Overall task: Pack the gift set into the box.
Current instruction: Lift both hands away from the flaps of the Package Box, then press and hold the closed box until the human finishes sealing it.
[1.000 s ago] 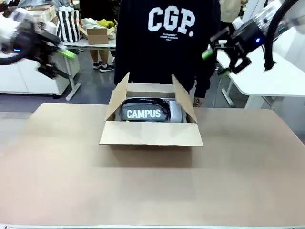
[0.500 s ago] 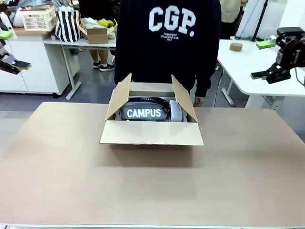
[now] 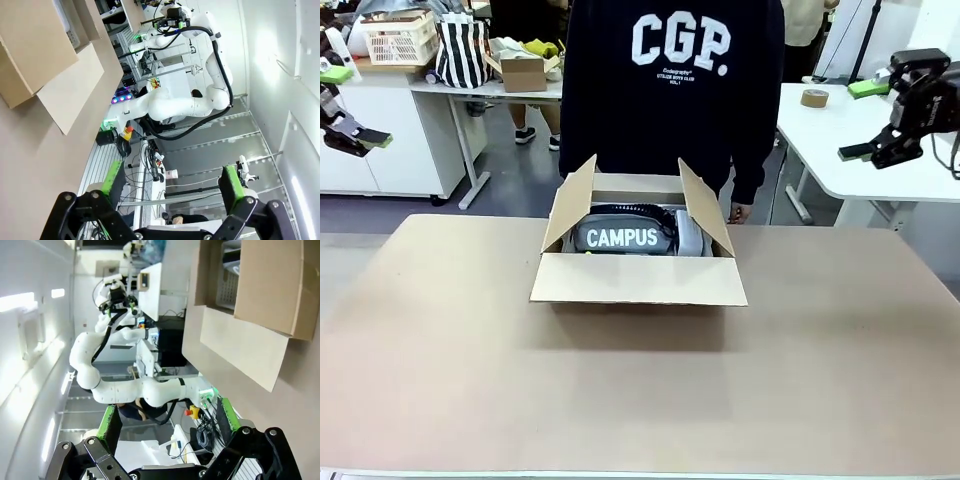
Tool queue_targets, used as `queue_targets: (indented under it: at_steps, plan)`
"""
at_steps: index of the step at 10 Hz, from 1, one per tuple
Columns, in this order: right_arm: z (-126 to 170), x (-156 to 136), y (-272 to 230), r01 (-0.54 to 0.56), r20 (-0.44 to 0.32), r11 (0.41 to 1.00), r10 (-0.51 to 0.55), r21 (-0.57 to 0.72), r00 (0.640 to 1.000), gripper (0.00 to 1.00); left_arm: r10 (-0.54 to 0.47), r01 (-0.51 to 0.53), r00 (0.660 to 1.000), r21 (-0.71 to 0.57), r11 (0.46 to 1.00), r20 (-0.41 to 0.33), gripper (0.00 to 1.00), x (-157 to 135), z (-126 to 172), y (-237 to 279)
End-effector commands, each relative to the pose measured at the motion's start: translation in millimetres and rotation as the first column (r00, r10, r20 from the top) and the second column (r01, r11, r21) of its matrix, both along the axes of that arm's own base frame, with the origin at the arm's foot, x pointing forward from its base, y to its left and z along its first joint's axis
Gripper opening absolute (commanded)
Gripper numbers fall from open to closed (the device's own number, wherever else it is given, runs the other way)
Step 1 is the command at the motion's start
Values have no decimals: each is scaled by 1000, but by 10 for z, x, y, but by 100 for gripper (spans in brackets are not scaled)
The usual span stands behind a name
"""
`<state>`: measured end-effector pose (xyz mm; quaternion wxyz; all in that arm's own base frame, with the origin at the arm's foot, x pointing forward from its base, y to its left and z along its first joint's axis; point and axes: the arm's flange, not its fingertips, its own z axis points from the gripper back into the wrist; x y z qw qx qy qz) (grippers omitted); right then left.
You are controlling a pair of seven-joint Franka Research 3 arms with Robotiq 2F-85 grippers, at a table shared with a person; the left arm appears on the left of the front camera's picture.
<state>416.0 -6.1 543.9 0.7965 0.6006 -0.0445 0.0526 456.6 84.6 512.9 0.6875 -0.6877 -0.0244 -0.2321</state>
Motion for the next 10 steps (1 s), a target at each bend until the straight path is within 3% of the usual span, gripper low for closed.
queue_targets:
  at_steps: [1,10]
  plan:
    - [24,3,-36,3,4,1000,-3,21,1000,100,-4,4,1000,-4,1000,0,100,-47,61,85]
    - [24,3,-36,3,4,1000,-3,21,1000,100,-4,4,1000,-4,1000,0,100,-47,61,85]
